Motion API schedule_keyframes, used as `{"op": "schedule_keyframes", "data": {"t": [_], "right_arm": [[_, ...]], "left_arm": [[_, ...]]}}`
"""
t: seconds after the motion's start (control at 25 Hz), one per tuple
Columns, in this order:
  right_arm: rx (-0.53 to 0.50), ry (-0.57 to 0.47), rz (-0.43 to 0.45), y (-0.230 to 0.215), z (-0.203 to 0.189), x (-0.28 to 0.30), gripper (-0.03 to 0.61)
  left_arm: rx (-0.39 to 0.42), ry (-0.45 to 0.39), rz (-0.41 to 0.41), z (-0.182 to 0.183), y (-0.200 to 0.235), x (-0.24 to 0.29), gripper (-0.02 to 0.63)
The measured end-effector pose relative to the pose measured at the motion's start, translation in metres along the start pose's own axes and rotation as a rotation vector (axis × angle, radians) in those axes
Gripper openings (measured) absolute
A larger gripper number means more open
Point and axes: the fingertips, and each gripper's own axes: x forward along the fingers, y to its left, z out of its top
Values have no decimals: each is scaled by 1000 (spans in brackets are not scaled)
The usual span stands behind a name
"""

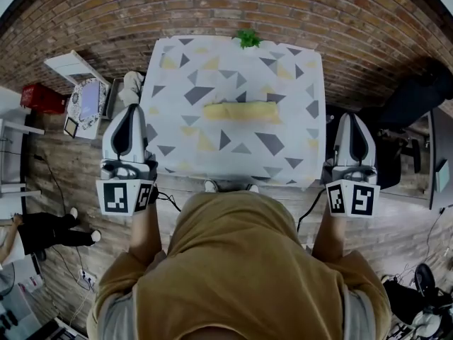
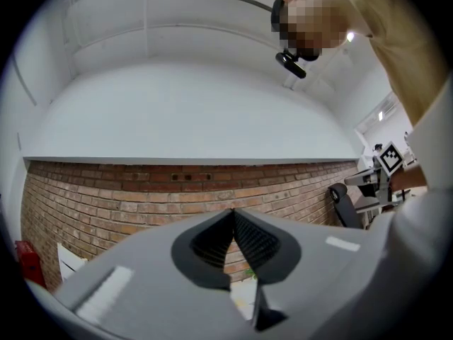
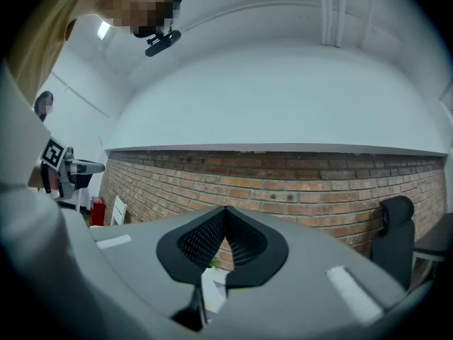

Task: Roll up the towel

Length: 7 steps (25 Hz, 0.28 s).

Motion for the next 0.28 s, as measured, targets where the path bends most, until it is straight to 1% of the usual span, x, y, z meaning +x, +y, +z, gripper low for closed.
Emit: {"op": "schedule_keyframes", "data": {"t": [0.28], "right_arm": [[-6,5,6,3,1,3,5]], "left_arm": [[-3,2,3,1,3,1,61]]}}
